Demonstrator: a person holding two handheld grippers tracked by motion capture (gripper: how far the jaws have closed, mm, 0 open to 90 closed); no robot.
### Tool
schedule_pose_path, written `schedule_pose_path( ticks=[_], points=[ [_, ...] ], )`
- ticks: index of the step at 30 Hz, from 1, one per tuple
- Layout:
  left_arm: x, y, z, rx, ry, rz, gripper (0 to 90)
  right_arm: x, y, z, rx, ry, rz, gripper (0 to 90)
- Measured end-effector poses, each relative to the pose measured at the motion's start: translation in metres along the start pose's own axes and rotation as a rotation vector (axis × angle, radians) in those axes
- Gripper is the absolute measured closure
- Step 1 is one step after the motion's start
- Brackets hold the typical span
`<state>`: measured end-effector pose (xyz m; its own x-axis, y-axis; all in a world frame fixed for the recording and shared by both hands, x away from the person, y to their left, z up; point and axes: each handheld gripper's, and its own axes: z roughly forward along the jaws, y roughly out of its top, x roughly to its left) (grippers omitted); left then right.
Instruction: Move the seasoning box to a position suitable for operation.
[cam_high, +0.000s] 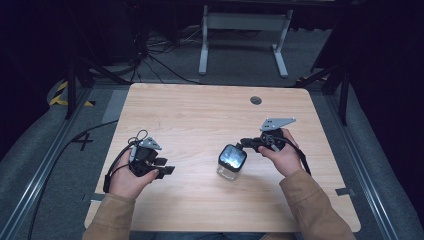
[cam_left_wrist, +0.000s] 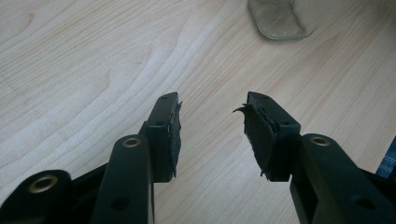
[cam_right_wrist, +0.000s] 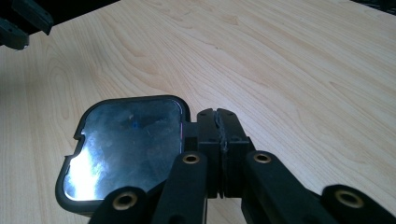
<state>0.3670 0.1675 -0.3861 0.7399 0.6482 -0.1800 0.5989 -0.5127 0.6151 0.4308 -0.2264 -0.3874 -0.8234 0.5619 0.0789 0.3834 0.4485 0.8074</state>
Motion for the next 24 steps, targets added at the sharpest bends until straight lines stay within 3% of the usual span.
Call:
schedule_pose_path(
  ticks=[17, 21, 24],
  points=[
    [-0.011, 0.008, 0.015, 0.018, -0.026, 0.044, 58.5, 0.000, -0.001, 0.000, -0.003, 0.005, -0.001, 90.0],
    [-0.015, 0.012, 0.018, -0.016, -0.028, 0.043, 69.8, 0.000, -0.001, 0.000, -0.001, 0.001, -0.002, 90.0],
    [-0.020, 0.018, 0.023, -0.048, -0.060, 0.041, 78.2, 0.000, -0.001, 0.000, 0.000, -0.001, -0.003, 90.0]
  ],
)
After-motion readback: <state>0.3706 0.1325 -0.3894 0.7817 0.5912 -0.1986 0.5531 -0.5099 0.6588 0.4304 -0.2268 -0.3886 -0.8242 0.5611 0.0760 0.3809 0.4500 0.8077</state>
